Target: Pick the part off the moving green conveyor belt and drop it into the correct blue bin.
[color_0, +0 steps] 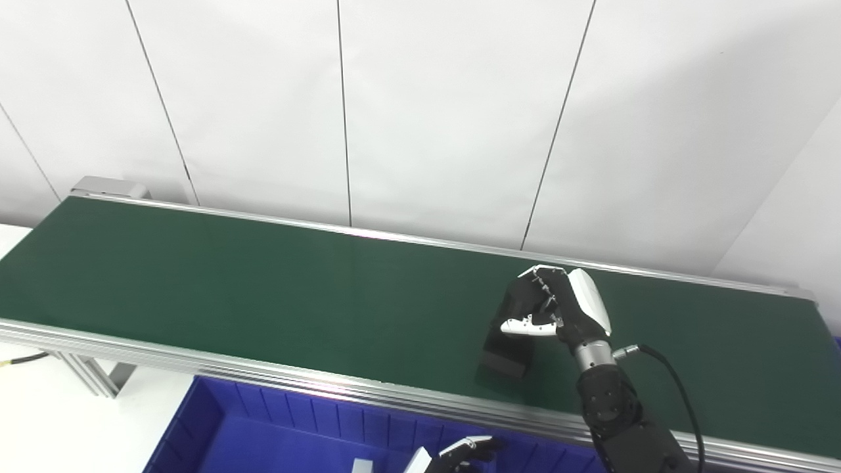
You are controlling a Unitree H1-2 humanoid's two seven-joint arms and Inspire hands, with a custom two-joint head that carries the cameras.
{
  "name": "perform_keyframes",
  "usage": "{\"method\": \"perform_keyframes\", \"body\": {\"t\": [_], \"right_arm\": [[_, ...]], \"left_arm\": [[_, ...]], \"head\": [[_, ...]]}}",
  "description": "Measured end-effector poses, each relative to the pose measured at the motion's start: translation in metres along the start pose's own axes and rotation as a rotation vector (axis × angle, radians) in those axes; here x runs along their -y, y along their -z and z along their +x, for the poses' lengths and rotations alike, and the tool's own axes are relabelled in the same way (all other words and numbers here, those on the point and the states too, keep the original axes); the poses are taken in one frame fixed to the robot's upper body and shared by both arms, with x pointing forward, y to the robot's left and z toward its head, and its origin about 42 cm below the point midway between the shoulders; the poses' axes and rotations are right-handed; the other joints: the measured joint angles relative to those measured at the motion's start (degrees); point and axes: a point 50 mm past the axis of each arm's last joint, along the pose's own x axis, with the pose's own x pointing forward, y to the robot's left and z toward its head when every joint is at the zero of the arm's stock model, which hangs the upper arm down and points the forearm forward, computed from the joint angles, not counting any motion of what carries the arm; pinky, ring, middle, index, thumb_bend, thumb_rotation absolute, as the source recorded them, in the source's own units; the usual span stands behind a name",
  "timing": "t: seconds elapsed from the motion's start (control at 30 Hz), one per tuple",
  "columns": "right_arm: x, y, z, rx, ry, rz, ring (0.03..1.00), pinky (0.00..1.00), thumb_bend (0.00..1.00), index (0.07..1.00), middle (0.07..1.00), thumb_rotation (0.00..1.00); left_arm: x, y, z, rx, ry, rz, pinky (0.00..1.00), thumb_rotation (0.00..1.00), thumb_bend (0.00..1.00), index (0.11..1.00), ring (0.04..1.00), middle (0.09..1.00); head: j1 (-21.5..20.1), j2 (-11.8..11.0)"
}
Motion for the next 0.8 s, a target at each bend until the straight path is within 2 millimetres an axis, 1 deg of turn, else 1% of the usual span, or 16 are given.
{"method": "perform_keyframes", "body": {"t": [0.07,0.17,0.2,0.27,0.3,0.33,0.37,0.4,0.43,0.47,0.53,0.57,0.6,0.7,0.73,0.8], "right_arm": [[0.000,0.001,-0.002,0.002,-0.001,0.001,0.283,0.21,0.53,0.485,0.474,0.00],[0.002,0.002,-0.007,0.007,-0.006,0.009,0.278,0.20,0.52,0.520,0.410,0.00],[0.003,0.003,-0.008,0.008,-0.006,0.009,0.266,0.20,0.52,0.499,0.447,0.00],[0.006,0.004,-0.013,0.020,-0.012,0.003,0.263,0.20,0.52,0.507,0.419,0.00],[0.008,0.003,-0.017,0.032,-0.010,-0.001,0.263,0.20,0.52,0.512,0.407,0.00],[0.009,0.003,-0.020,0.041,-0.008,-0.003,0.258,0.20,0.52,0.498,0.438,0.00],[0.010,0.001,-0.024,0.052,-0.005,-0.003,0.256,0.20,0.52,0.491,0.455,0.00],[0.011,-0.001,-0.027,0.063,-0.004,-0.003,0.263,0.20,0.52,0.507,0.421,0.00],[0.011,-0.003,-0.030,0.072,-0.001,-0.001,0.265,0.20,0.52,0.513,0.409,0.00],[0.012,-0.005,-0.032,0.080,0.001,-0.001,0.262,0.20,0.52,0.514,0.402,0.00],[0.014,-0.009,-0.034,0.090,0.003,0.000,0.259,0.20,0.52,0.513,0.397,0.00],[0.017,-0.013,-0.035,0.096,0.005,-0.004,0.259,0.20,0.52,0.513,0.397,0.00],[0.020,-0.017,-0.036,0.108,0.012,-0.007,0.259,0.20,0.52,0.513,0.397,0.00],[0.032,-0.029,-0.037,0.133,0.036,-0.013,0.269,0.21,0.52,0.513,0.400,0.00],[0.036,-0.032,-0.037,0.137,0.046,-0.015,0.258,0.20,0.52,0.511,0.395,0.00],[0.043,-0.036,-0.041,0.154,0.068,-0.023,0.252,0.19,0.52,0.506,0.410,0.00]], "left_arm": [[0.001,0.000,0.000,0.000,-0.003,-0.001,0.69,0.78,0.78,0.778,0.785,0.824],[0.002,0.000,0.001,-0.002,-0.004,-0.005,0.69,0.78,0.80,0.774,0.786,0.823],[0.003,-0.001,0.001,-0.002,-0.004,-0.007,0.69,0.78,0.80,0.775,0.785,0.825],[0.005,-0.002,0.002,0.001,-0.006,-0.011,0.69,0.79,0.81,0.779,0.787,0.828],[0.005,-0.002,0.003,0.002,-0.007,-0.011,0.69,0.80,0.81,0.781,0.787,0.830],[0.005,-0.002,0.003,0.002,-0.009,-0.011,0.69,0.81,0.80,0.785,0.791,0.834],[0.004,-0.002,0.003,0.001,-0.010,-0.011,0.70,0.81,0.80,0.788,0.794,0.836],[0.004,-0.002,0.003,0.001,-0.013,-0.011,0.72,0.82,0.80,0.794,0.806,0.844],[0.003,-0.002,0.003,0.003,-0.014,-0.012,0.72,0.83,0.79,0.796,0.810,0.846],[0.002,-0.003,0.004,0.005,-0.016,-0.014,0.73,0.84,0.78,0.801,0.816,0.851],[-0.001,-0.006,0.005,0.017,-0.022,-0.016,0.76,0.88,0.77,0.811,0.836,0.864],[-0.004,-0.008,0.005,0.027,-0.027,-0.018,0.76,0.88,0.77,0.812,0.838,0.865],[-0.006,-0.010,0.006,0.034,-0.032,-0.022,0.76,0.88,0.76,0.814,0.841,0.867],[-0.014,-0.015,0.007,0.051,-0.052,-0.042,0.80,0.95,0.75,0.835,0.863,0.886],[-0.016,-0.017,0.007,0.058,-0.057,-0.046,0.81,0.96,0.74,0.839,0.870,0.891],[-0.020,-0.020,0.006,0.065,-0.062,-0.062,0.84,0.96,0.73,0.844,0.885,0.897]], "head": [[-0.27,0.00],[-2.29,0.44],[-4.38,0.79],[-4.84,0.79],[-7.27,1.05],[-11.04,1.40],[-11.08,1.41],[-11.08,1.41],[-14.56,1.93],[-14.59,1.93],[-19.92,4.12],[-19.95,4.13],[-22.39,5.61],[-25.13,6.68],[-28.62,7.81],[-31.10,8.26]]}}
